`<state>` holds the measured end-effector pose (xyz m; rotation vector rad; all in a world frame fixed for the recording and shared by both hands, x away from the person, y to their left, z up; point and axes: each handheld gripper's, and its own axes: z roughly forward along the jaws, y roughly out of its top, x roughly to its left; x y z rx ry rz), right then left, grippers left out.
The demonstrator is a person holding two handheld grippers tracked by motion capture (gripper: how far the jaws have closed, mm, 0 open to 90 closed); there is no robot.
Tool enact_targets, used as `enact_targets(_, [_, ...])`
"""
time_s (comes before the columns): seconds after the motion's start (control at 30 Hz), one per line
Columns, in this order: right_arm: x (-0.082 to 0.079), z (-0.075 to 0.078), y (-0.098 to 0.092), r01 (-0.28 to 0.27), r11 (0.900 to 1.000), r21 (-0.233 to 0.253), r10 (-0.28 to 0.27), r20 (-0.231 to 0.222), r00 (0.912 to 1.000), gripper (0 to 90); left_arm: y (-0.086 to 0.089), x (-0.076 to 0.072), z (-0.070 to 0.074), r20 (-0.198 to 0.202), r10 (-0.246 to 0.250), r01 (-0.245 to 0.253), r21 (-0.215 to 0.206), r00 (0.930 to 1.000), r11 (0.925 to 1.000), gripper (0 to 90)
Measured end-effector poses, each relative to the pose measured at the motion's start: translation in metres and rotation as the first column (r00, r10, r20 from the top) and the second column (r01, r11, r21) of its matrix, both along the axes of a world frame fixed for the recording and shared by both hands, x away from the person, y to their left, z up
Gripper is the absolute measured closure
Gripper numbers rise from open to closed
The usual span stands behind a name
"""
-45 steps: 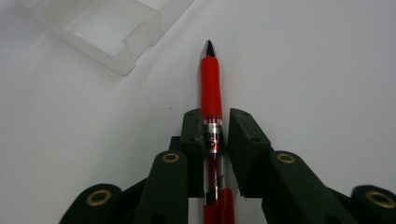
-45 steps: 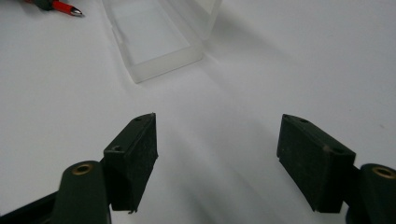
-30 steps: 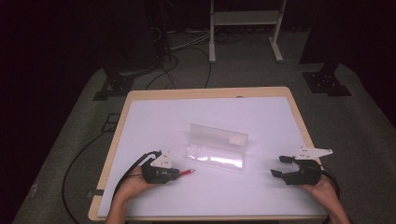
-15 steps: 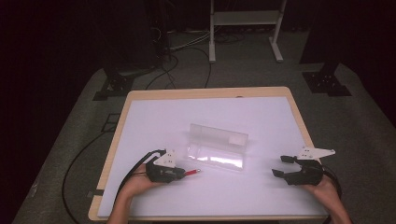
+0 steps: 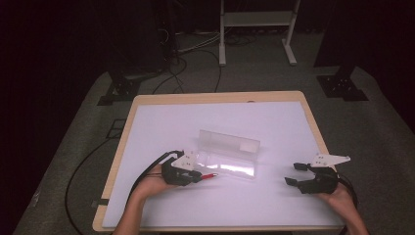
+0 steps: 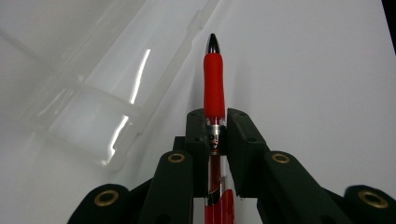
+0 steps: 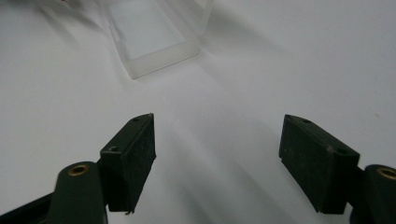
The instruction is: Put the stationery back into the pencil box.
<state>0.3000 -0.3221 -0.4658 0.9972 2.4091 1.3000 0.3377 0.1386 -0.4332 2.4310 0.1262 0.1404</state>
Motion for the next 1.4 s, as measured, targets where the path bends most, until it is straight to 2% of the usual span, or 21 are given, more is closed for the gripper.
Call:
enact_targets(0.17, [-0.001, 0.001, -0.001, 0.000, 1.000, 0.003, 0.000, 0.002, 1.0000, 26.4, -0.010, 0.004, 0.004, -0.001, -0.033, 0.033, 0.023, 0.9995, 0.9992, 79.0])
enact_targets(0.33, [-0.001, 0.001, -0.001, -0.002, 1.000, -0.005, 0.002, 0.004, 1.0000, 26.3, -0.019, 0.009, 0.010, 0.010, -0.046, 0.046, 0.030, 0.9989, 0.9985, 78.9])
enact_targets(0.67, [0.000, 0.003, 0.001, -0.007, 1.000, -0.001, 0.007, 0.013, 0.9999, 26.3, -0.035, 0.017, 0.018, 0.016, -0.082, 0.082, -0.003, 0.9965, 0.9966, 78.9])
enact_targets(1.07, [0.000, 0.003, 0.001, -0.011, 1.000, -0.006, 0.011, 0.008, 0.9999, 26.0, -0.052, 0.028, 0.031, 0.026, -0.110, 0.109, 0.028, 0.9936, 0.9937, 78.9])
enact_targets(1.4, [0.000, 0.002, 0.002, -0.017, 1.000, -0.005, 0.017, 0.001, 0.9999, 25.9, -0.070, 0.041, 0.041, 0.031, -0.133, 0.132, 0.033, 0.9907, 0.9907, 79.0])
